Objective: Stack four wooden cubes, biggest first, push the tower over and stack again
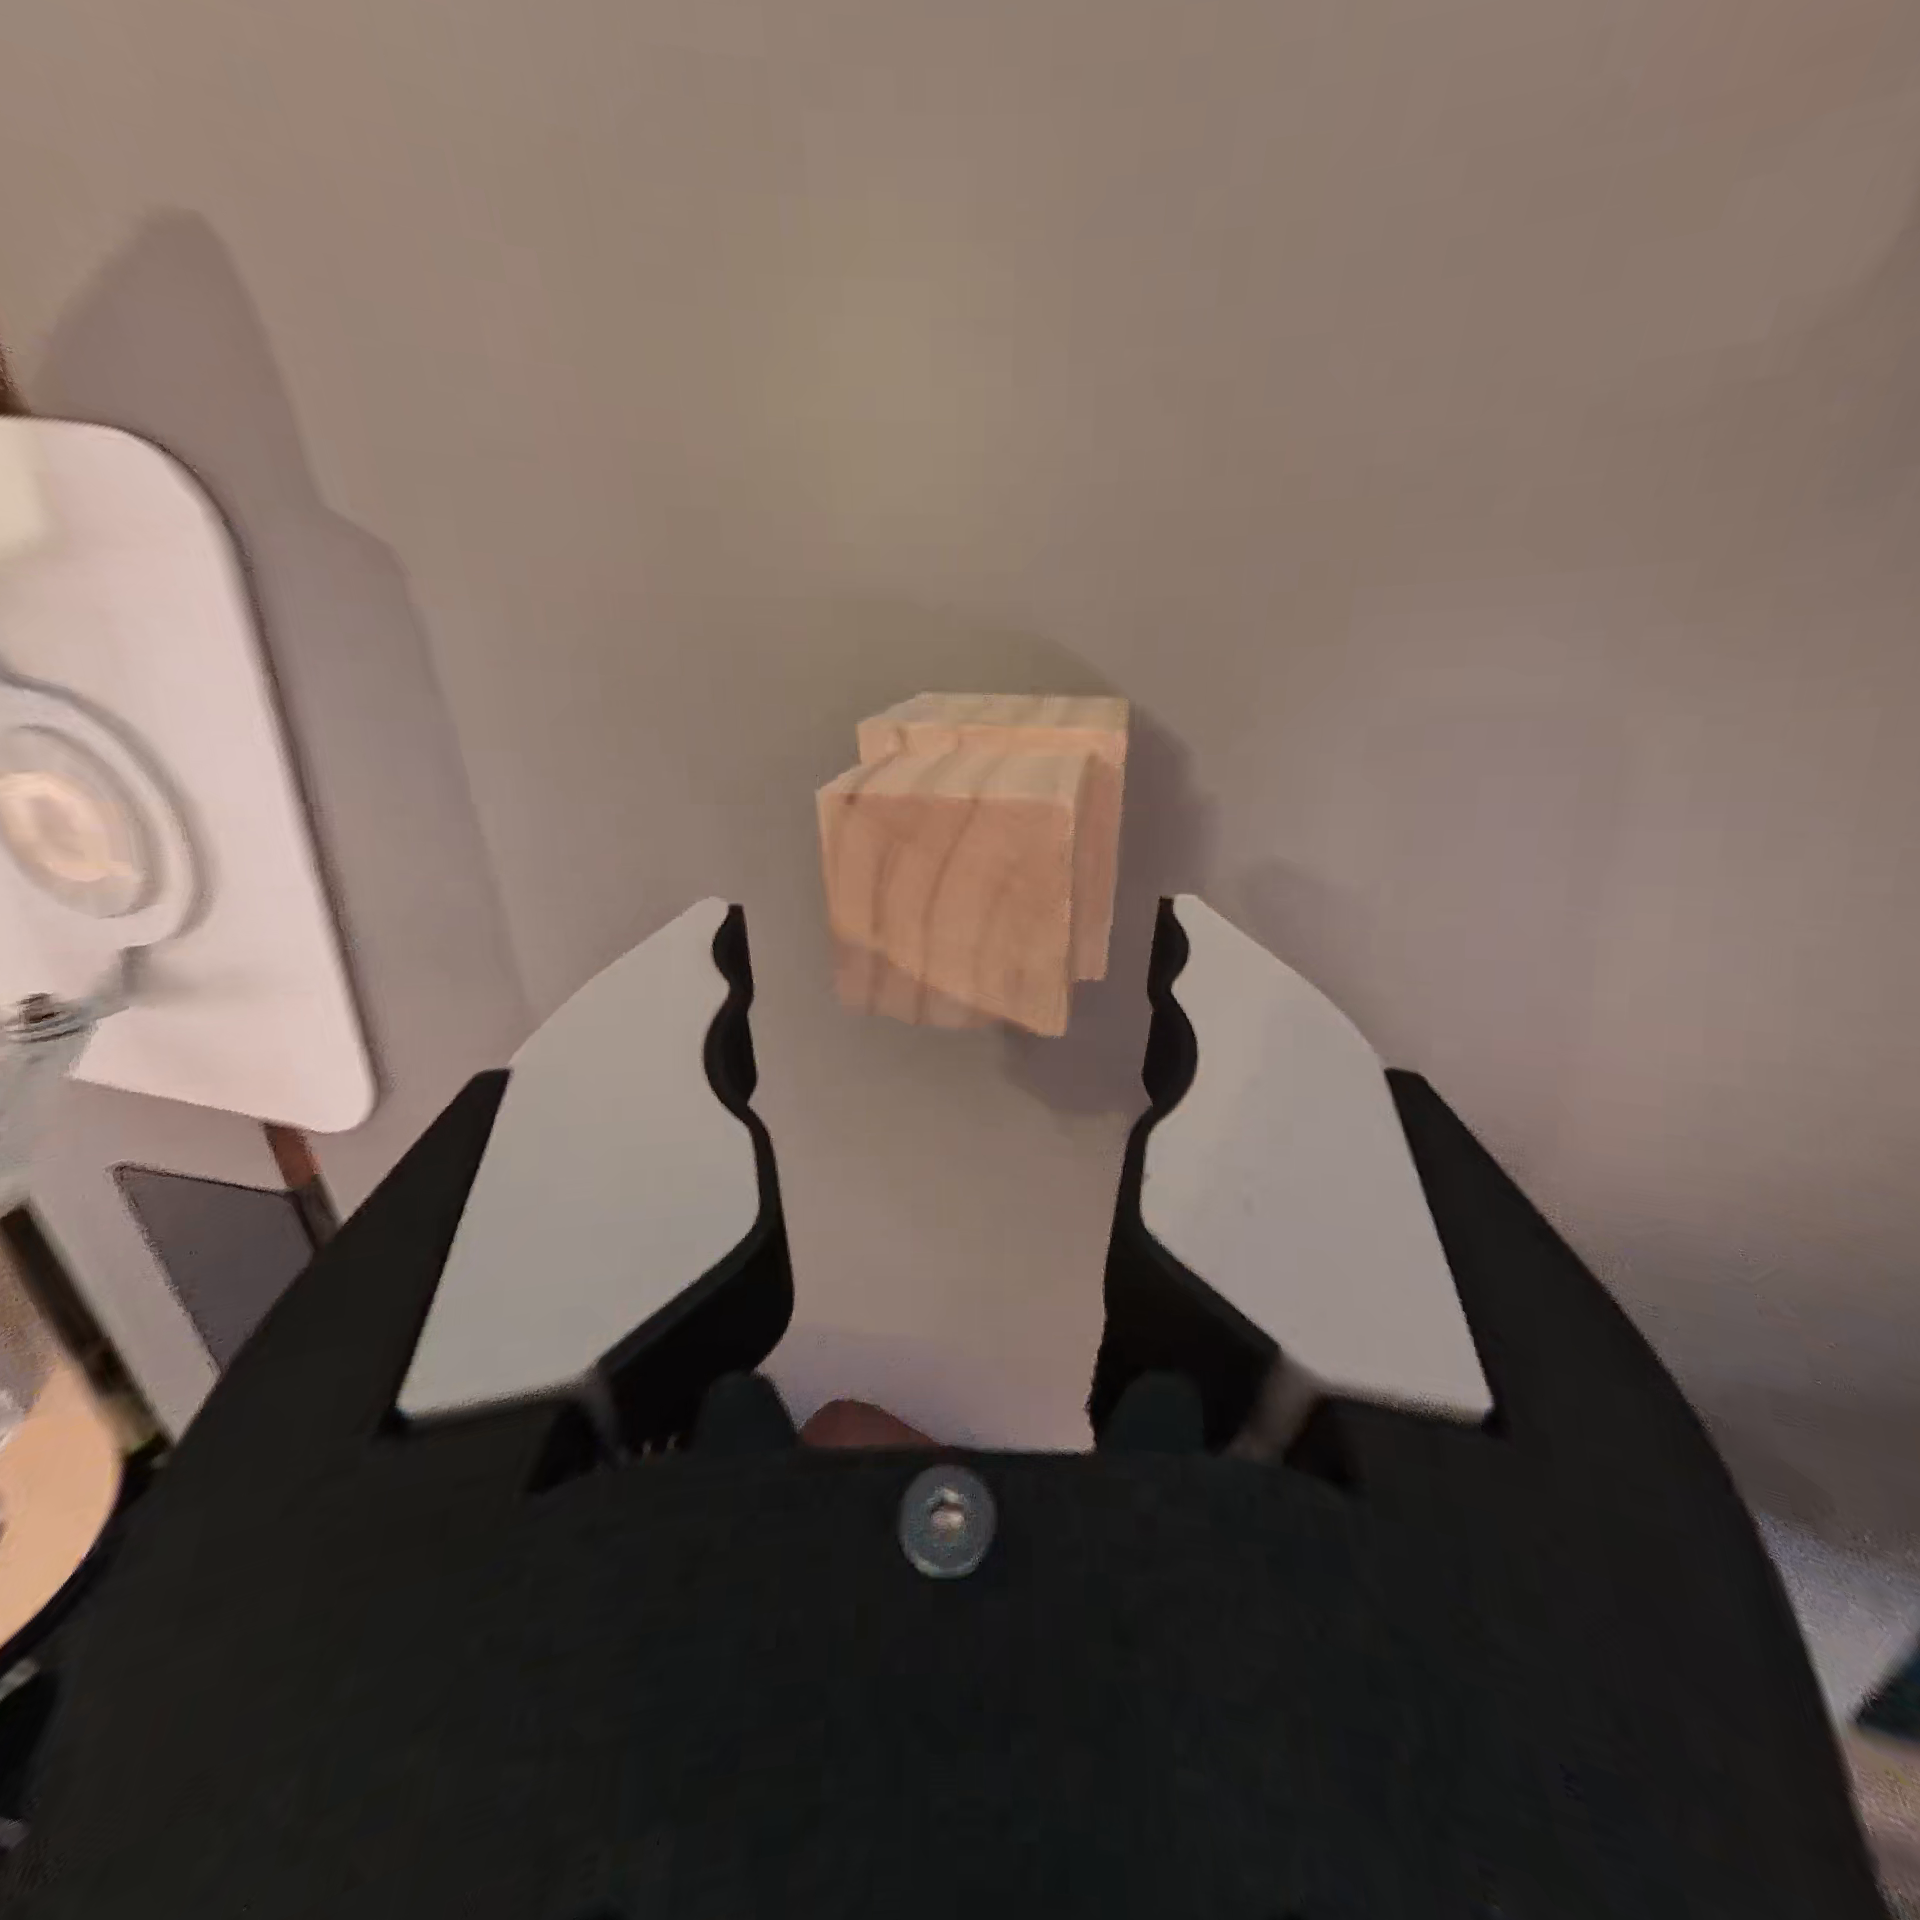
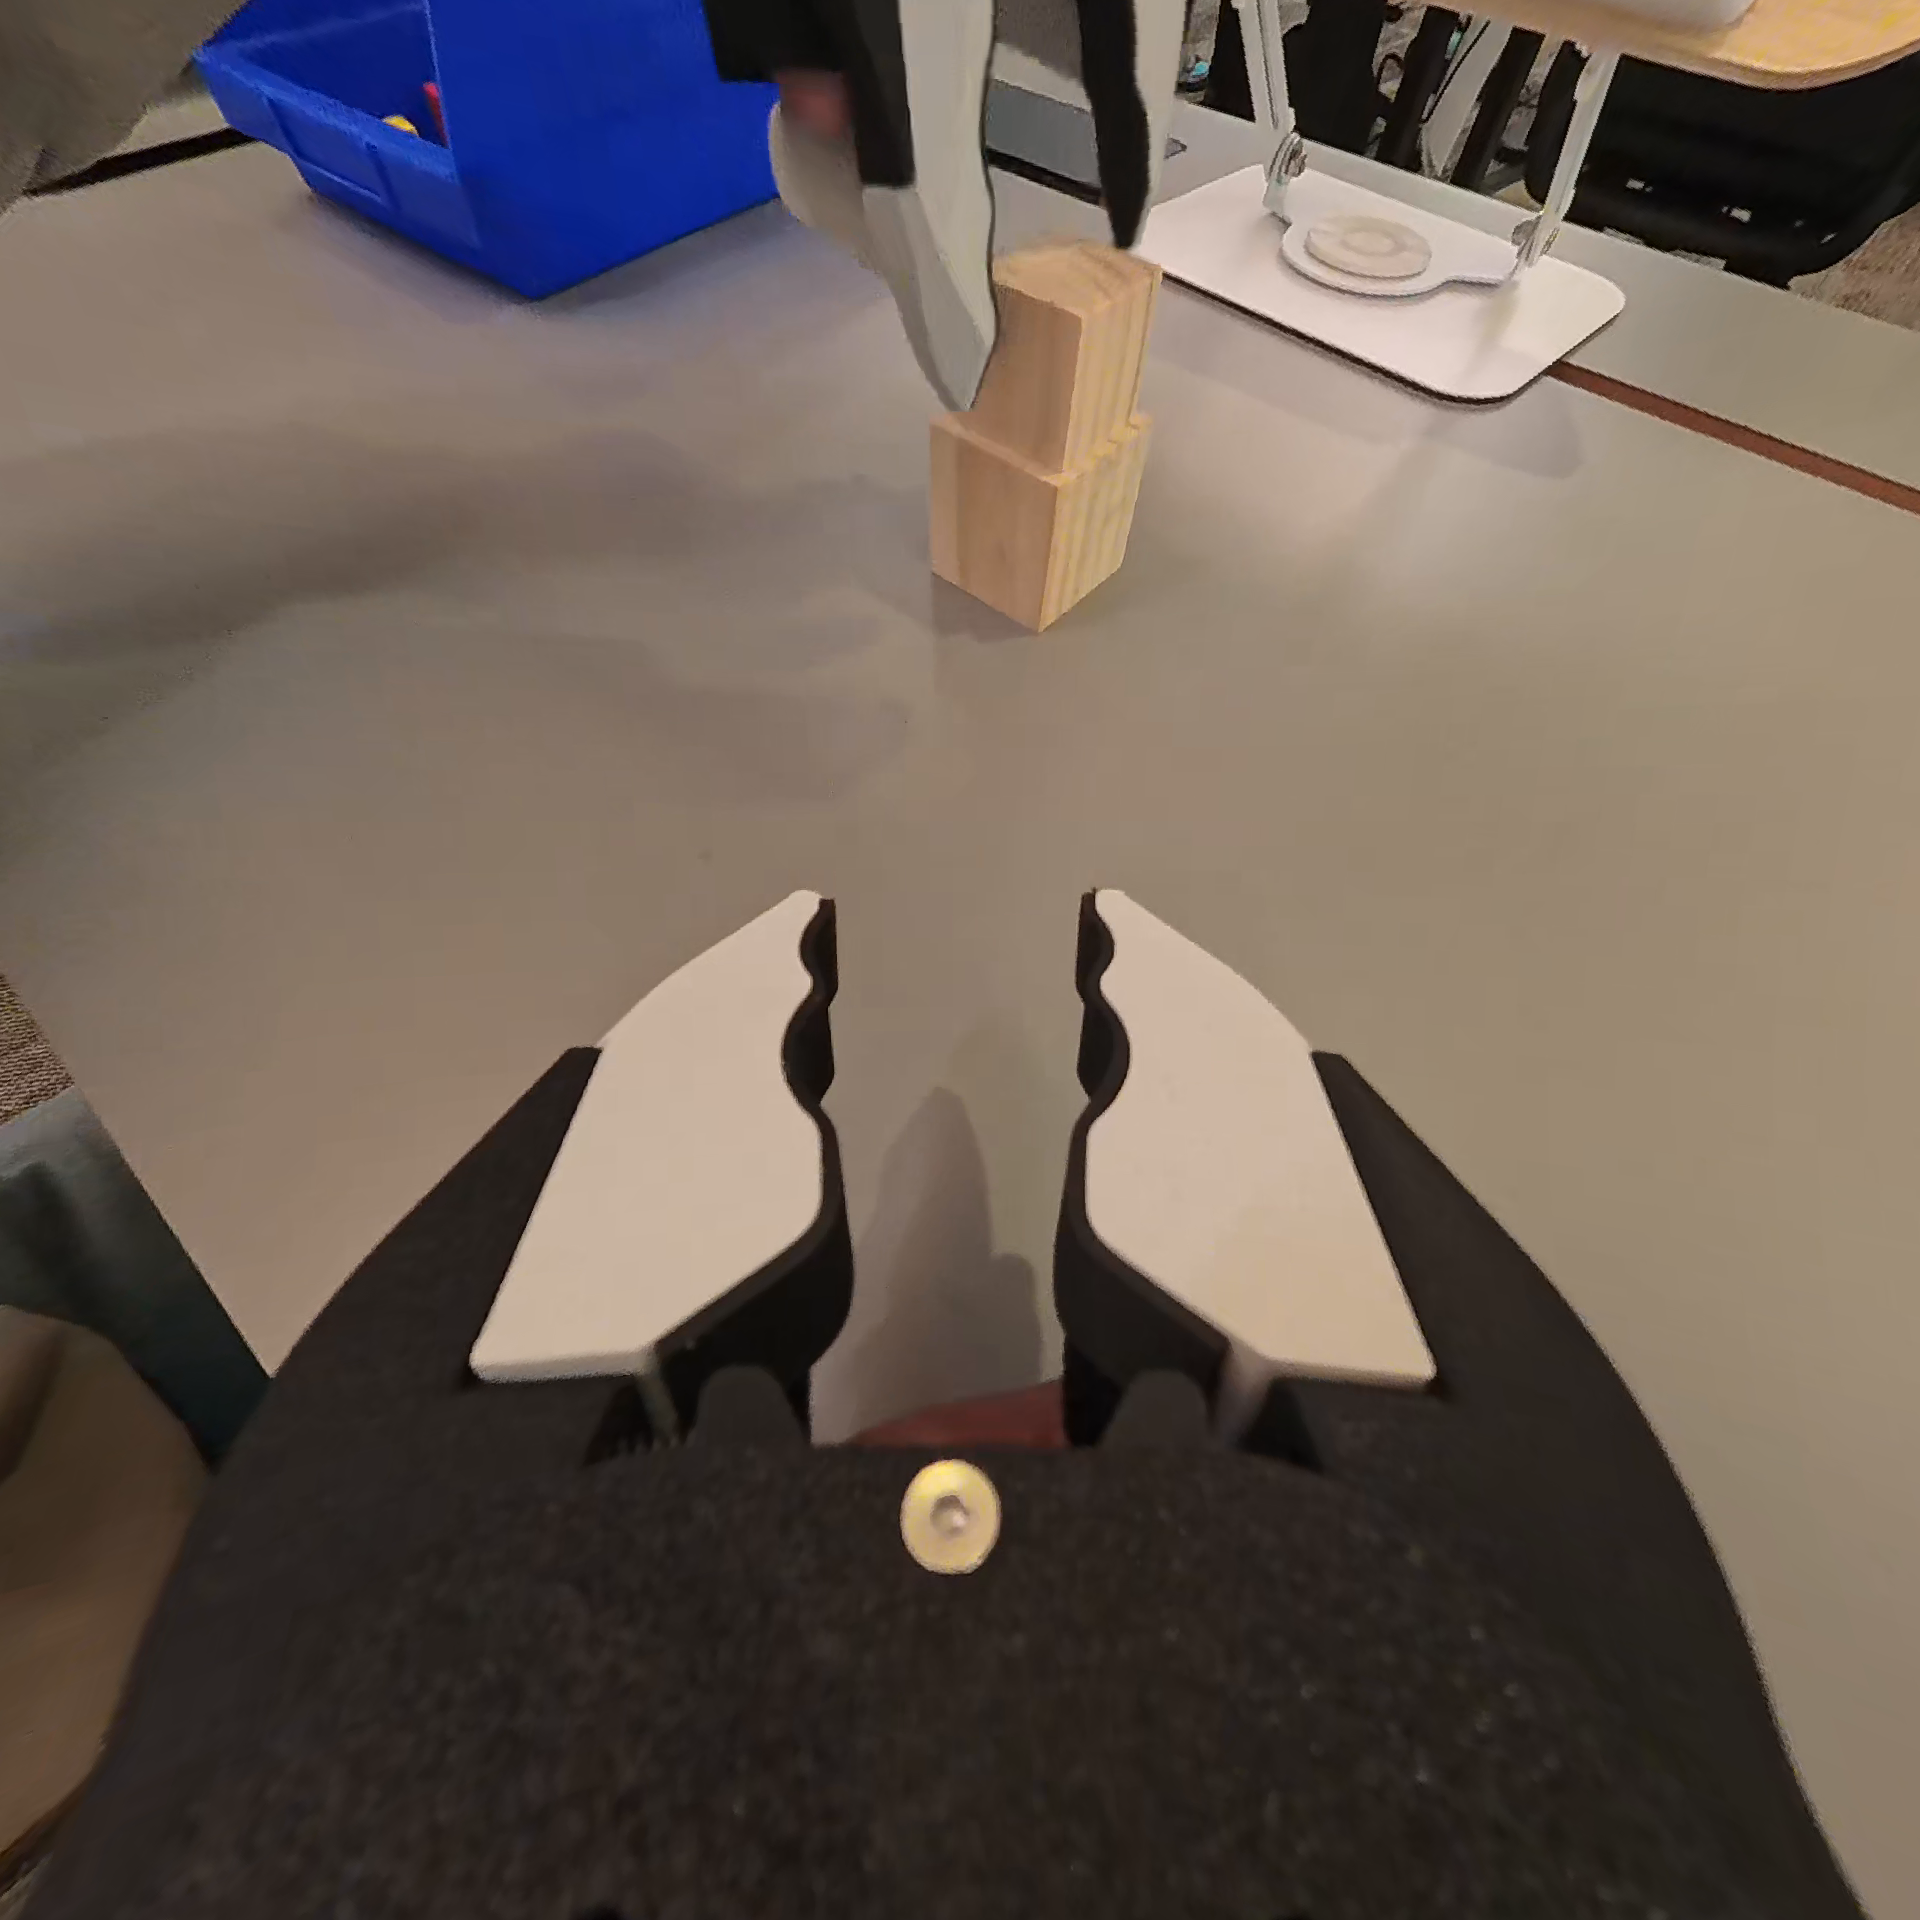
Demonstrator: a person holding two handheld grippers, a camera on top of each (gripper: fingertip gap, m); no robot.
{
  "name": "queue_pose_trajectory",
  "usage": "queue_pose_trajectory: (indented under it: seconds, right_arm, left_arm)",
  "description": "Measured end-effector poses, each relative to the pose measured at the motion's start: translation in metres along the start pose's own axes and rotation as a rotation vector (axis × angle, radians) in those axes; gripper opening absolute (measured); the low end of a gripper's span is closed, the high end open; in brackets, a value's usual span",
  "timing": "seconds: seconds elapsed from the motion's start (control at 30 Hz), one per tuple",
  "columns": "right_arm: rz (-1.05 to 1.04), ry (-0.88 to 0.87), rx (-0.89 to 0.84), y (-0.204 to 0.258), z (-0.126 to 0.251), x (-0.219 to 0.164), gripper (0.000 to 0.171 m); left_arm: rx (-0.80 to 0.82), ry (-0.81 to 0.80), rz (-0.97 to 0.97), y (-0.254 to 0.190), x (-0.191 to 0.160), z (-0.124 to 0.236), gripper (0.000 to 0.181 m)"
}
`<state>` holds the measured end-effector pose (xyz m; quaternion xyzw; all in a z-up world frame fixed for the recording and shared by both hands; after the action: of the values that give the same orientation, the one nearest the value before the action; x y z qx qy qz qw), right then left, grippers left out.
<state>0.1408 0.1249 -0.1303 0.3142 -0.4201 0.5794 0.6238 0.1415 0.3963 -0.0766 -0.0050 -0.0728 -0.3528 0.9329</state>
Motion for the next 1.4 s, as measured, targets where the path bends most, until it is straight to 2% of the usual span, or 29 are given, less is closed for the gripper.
queue_pose_trajectory:
  seconds: [0.03,0.07,0.13,0.3,0.4,0.5,0.6,0.67,0.77,0.87,0.93,0.97,1.0,1.07,1.13,1.27,1.33,1.4]
  right_arm:
    - [0.001,0.002,0.0,0.0,0.0,-0.001,0.044]
    - [0.001,0.004,0.0,-0.001,0.0,-0.001,0.044]
    - [-0.003,0.003,0.0,-0.002,0.001,-0.001,0.044]
    - [-0.009,-0.004,0.0,-0.003,0.002,0.0,0.044]
    - [-0.011,-0.006,0.004,-0.002,0.003,0.0,0.044]
    - [-0.008,-0.014,0.008,0.001,0.004,0.002,0.044]
    - [-0.005,-0.02,0.011,0.004,0.005,0.002,0.044]
    - [-0.006,-0.021,0.017,0.006,0.003,0.002,0.043]
    - [-0.005,-0.01,0.029,0.01,-0.001,0.0,0.042]
    - [0.006,0.0,0.034,0.013,-0.004,-0.001,0.042]
    - [0.008,0.0,0.039,0.015,-0.004,0.0,0.042]
    - [0.011,-0.002,0.041,0.016,-0.004,0.001,0.042]
    - [0.014,-0.003,0.04,0.016,-0.004,0.001,0.042]
    - [0.015,-0.004,0.039,0.015,-0.005,0.002,0.042]
    - [0.009,0.0,0.035,0.012,-0.005,0.001,0.042]
    - [-0.001,0.006,0.019,0.005,-0.006,-0.002,0.042]
    - [-0.007,0.01,0.012,0.002,-0.006,-0.003,0.042]
    - [-0.013,0.015,0.007,-0.002,-0.006,-0.005,0.042]
  left_arm:
    - [-0.05,0.036,-0.001,0.002,0.001,-0.007,0.07]
    - [-0.076,0.054,-0.002,0.003,0.002,-0.013,0.055]
    - [-0.085,0.048,-0.004,0.008,0.005,-0.013,0.046]
    - [-0.068,-0.072,0.012,0.006,-0.002,0.01,0.045]
    - [0.043,-0.18,0.036,-0.009,-0.023,0.038,0.045]
    - [0.219,-0.366,0.136,-0.037,-0.064,0.079,0.046]
    - [0.484,-0.57,0.319,-0.078,-0.127,0.118,0.045]
    - [0.661,-0.715,0.472,-0.111,-0.171,0.132,0.045]
    - [0.762,-0.892,0.671,-0.162,-0.217,0.119,0.045]
    - [0.84,-0.794,0.823,-0.179,-0.241,0.099,0.045]
    - [0.824,-0.757,0.927,-0.162,-0.256,0.105,0.045]
    - [0.758,-0.751,0.967,-0.146,-0.263,0.111,0.045]
    - [0.688,-0.716,1.003,-0.126,-0.268,0.117,0.045]
    - [0.701,-0.631,1.057,-0.075,-0.283,0.128,0.045]
    - [0.605,-0.511,1.122,-0.016,-0.299,0.126,0.045]
    - [0.437,-0.217,1.237,0.082,-0.325,0.086,0.046]
    - [0.351,-0.105,1.289,0.111,-0.334,0.06,0.046]
    - [0.264,-0.067,1.339,0.13,-0.34,0.038,0.046]
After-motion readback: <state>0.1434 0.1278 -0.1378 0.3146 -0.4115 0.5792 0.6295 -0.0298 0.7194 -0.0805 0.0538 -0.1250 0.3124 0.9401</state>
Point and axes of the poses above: each gripper's, where its closed fingertips meet, z back along the fingers, x out of its top, y = z × x across the jaws, the point moved 10 cm from there along z, back along the fingers, and after that the axes turned 9 degrees about -x, right-handed, at the moved point
